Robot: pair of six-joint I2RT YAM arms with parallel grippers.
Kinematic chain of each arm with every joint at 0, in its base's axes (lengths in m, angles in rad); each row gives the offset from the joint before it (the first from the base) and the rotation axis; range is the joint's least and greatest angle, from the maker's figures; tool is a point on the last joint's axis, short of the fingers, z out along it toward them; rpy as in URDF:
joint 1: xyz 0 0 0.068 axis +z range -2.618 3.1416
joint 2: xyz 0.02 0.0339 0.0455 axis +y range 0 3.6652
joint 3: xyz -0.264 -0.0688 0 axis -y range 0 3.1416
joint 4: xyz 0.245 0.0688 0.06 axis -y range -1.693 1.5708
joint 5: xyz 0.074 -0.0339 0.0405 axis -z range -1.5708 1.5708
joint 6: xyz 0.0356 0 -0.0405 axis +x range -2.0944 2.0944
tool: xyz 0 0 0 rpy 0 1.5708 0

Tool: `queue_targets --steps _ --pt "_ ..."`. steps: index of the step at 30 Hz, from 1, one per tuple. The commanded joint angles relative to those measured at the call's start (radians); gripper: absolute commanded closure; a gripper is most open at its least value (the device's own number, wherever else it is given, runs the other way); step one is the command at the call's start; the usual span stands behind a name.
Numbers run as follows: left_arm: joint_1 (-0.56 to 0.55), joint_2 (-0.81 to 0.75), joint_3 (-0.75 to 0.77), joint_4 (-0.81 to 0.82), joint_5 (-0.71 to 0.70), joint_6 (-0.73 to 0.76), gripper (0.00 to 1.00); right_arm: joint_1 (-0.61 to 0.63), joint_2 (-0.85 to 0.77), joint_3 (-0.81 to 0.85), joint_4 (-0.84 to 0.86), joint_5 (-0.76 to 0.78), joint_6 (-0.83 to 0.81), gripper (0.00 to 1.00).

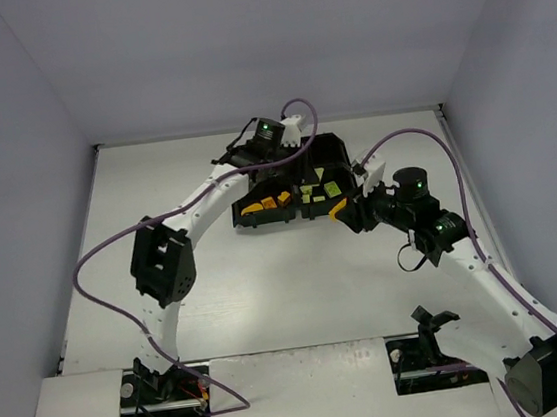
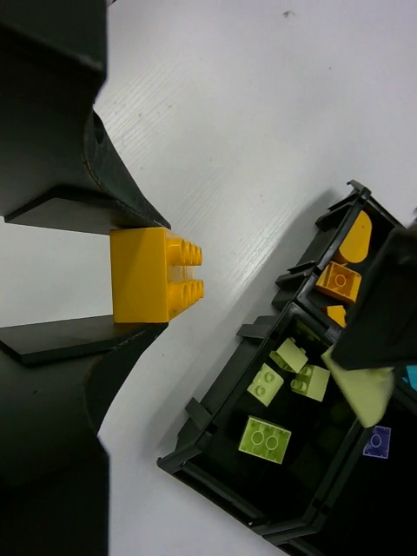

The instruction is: Sort the legos into containers by color

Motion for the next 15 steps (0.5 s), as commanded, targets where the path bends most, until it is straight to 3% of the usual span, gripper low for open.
queue_targets --steps 1,5,10,12,15 --pt "-0.035 0.047 0.113 0.027 -0.123 0.062 0.93 -0.003 -0.046 0.024 0.045 0.027 0.067 1.0" --pt "-0.046 0.151 0.188 0.028 -0.177 0.047 0.76 -0.006 -0.065 0.019 0.045 0.031 0.078 1.0" --pt "-0.049 0.15 0.208 0.024 -0.236 0.059 0.4 -0.007 -0.043 0.034 0.045 0.011 0.073 1.0" --pt "-0.047 0.095 0.185 0.028 -0.293 0.071 0.32 -0.006 -0.012 0.049 0.046 -0.008 0.061 1.0" --pt "-0.041 -0.005 0.121 0.033 -0.396 0.105 0.28 -0.006 0.046 0.089 0.056 -0.024 0.035 1.0"
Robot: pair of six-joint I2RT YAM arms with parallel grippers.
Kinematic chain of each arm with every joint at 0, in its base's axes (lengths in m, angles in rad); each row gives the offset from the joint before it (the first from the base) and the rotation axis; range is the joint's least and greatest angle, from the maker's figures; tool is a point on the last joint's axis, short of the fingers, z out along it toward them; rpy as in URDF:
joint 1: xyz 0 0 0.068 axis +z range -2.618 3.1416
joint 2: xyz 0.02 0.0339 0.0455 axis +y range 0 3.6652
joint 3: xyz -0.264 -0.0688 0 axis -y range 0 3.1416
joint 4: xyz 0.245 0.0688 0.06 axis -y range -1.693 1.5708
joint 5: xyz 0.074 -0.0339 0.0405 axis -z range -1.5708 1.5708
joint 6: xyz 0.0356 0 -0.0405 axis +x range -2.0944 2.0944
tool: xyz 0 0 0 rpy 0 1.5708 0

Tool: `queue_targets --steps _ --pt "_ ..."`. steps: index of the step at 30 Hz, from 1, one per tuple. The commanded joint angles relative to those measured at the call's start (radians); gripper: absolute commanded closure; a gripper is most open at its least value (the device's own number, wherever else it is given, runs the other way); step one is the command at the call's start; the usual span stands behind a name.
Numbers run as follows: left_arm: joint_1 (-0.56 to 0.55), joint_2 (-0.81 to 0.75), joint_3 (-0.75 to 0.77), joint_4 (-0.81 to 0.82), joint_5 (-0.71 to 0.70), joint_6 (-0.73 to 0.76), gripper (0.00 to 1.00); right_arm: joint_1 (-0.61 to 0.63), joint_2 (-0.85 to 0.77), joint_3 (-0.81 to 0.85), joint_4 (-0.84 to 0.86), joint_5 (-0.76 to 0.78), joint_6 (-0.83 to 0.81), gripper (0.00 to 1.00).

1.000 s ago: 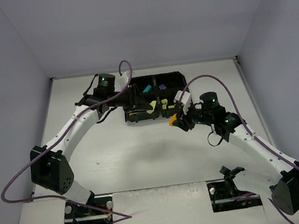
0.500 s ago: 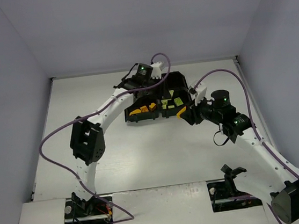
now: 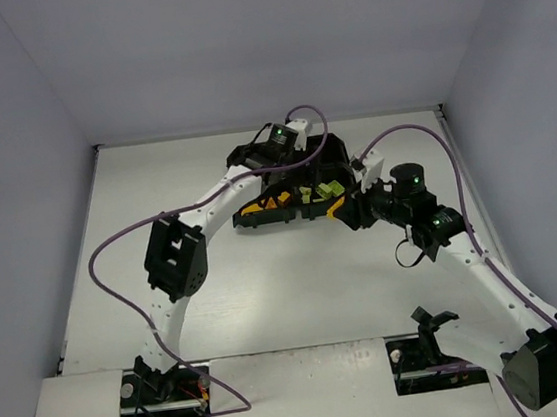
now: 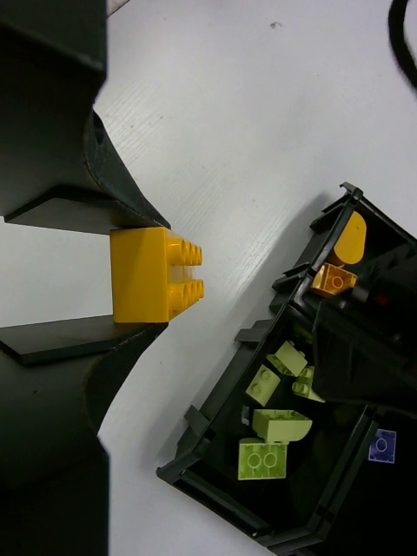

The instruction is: Sort the legos into containers by color

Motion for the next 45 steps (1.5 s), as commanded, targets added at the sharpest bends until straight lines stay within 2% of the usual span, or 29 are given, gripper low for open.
queue_targets --steps 1,4,7,12,19,21,22,25,28,29,33,35,37,38,40,45 --pt "0.012 -0.238 -0.034 0.037 -0.161 0.056 0.28 -0.003 0.078 0.1 0.07 -0.035 -0.031 1.0" --pt "0.056 -0.327 -0.097 0.026 -0.251 0.053 0.27 0.005 0.166 0.148 0.093 -0.062 -0.04 1.0" --pt "0.138 -0.491 -0.226 0.031 -0.303 0.032 0.27 0.043 0.283 0.225 0.134 -0.071 -0.049 1.0" --pt "0.3 -0.645 -0.436 -0.012 -0.293 -0.014 0.25 0.115 0.47 0.349 0.217 -0.058 -0.046 0.96" --pt "0.428 -0.863 -0.665 -0.089 -0.288 -0.007 0.25 0.169 0.748 0.518 0.331 -0.103 -0.031 0.92" --pt "0.451 -0.909 -0.72 -0.101 -0.275 -0.008 0.25 0.175 0.812 0.558 0.358 -0.104 -0.014 0.84" --pt "0.47 -0.921 -0.731 -0.11 -0.271 -0.01 0.25 0.176 0.831 0.568 0.362 -0.095 -0.009 0.75" --pt "0.486 -0.961 -0.76 -0.14 -0.274 -0.008 0.24 0.176 0.877 0.601 0.371 -0.053 0.008 0.63" --pt "0.488 -1.007 -0.777 -0.166 -0.256 -0.018 0.24 0.173 0.874 0.601 0.372 0.035 0.015 0.47" --pt "0.488 -1.007 -0.777 -0.166 -0.256 -0.018 0.24 0.173 0.874 0.598 0.372 0.036 0.015 0.47" --pt "0.488 -1.038 -0.777 -0.201 -0.235 -0.027 0.24 0.163 0.813 0.566 0.368 0.099 0.014 0.29" --pt "0.486 -1.059 -0.777 -0.221 -0.227 -0.027 0.24 0.149 0.765 0.561 0.354 0.134 0.021 0.18" --pt "0.486 -1.075 -0.776 -0.245 -0.218 -0.027 0.24 0.138 0.701 0.544 0.342 0.183 0.022 0.14" --pt "0.486 -1.081 -0.774 -0.255 -0.215 -0.027 0.24 0.12 0.675 0.533 0.339 0.209 0.023 0.07" --pt "0.484 -1.107 -0.765 -0.281 -0.218 -0.025 0.24 0.069 0.589 0.493 0.319 0.278 0.032 0.0" --pt "0.488 -1.176 -0.743 -0.315 -0.231 -0.018 0.24 -0.101 0.367 0.423 0.205 0.323 0.167 0.0"
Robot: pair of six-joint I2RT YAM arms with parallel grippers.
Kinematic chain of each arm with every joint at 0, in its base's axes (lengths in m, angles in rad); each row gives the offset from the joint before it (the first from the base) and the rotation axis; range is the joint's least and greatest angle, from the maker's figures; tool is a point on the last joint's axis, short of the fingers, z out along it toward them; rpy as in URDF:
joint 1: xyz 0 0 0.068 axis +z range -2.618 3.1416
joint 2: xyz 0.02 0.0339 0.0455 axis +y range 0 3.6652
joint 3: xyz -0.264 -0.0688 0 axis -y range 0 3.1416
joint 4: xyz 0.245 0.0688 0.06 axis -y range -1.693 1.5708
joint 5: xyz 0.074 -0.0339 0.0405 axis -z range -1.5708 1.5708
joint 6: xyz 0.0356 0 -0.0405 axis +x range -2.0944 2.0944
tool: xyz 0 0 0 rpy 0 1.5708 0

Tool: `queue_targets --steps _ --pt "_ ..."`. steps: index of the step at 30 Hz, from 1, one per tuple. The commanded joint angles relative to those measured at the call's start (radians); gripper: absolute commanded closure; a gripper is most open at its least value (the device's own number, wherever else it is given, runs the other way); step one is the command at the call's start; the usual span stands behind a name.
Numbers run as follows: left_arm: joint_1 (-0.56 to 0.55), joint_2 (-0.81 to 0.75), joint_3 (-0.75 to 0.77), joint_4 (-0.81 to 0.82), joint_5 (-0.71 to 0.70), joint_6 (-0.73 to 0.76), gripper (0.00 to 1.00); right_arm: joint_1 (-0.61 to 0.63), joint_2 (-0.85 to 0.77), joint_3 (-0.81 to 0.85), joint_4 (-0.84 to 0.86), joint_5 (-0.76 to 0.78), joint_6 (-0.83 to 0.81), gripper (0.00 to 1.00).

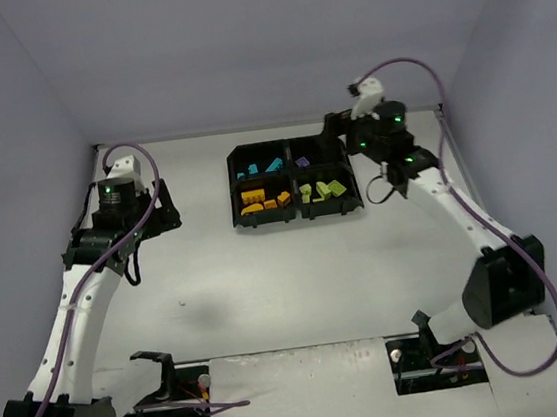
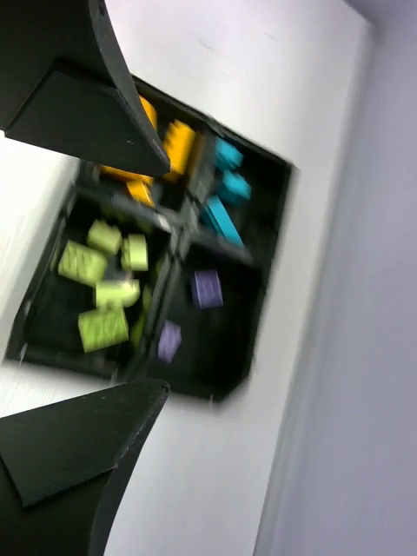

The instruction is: Sort the legos into containers by color

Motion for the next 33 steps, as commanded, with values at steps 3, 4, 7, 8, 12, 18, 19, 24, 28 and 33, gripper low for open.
queue_targets --steps 3,4,7,8,12,18,19,24,28,33 --pt "0.002 -0.106 0.026 0.023 -0.061 0.017 0.24 -0.149 -0.279 -0.083 -0.078 0.166 0.097 0.0" --pt "0.002 -0.117 0.02 0.026 -0.076 0.017 0.23 -0.155 -0.313 -0.112 -0.09 0.21 0.1 0.0" --pt "0.002 -0.159 0.031 0.008 -0.115 0.006 0.2 -0.163 -0.434 -0.146 -0.146 0.352 0.082 0.0" --pt "0.002 -0.171 0.02 0.006 -0.121 0.003 0.2 -0.164 -0.464 -0.157 -0.156 0.367 0.071 0.0" --pt "0.002 -0.237 -0.008 0.005 -0.138 -0.008 0.2 -0.164 -0.619 -0.201 -0.236 0.41 0.047 0.0" --pt "0.002 -0.317 -0.015 -0.035 -0.159 -0.017 0.2 -0.163 -0.8 -0.278 -0.27 0.43 0.045 0.0" --pt "0.002 -0.324 -0.015 -0.04 -0.161 -0.017 0.2 -0.161 -0.815 -0.286 -0.273 0.436 0.059 0.0" --pt "0.002 -0.363 -0.015 -0.077 -0.169 -0.017 0.2 -0.15 -0.857 -0.298 -0.299 0.423 0.056 0.0" --pt "0.002 -0.381 -0.009 -0.115 -0.164 -0.02 0.2 -0.137 -0.884 -0.317 -0.298 0.461 0.073 0.0" --pt "0.002 -0.389 0.0 -0.14 -0.135 -0.028 0.2 -0.118 -0.895 -0.346 -0.298 0.496 0.09 0.0"
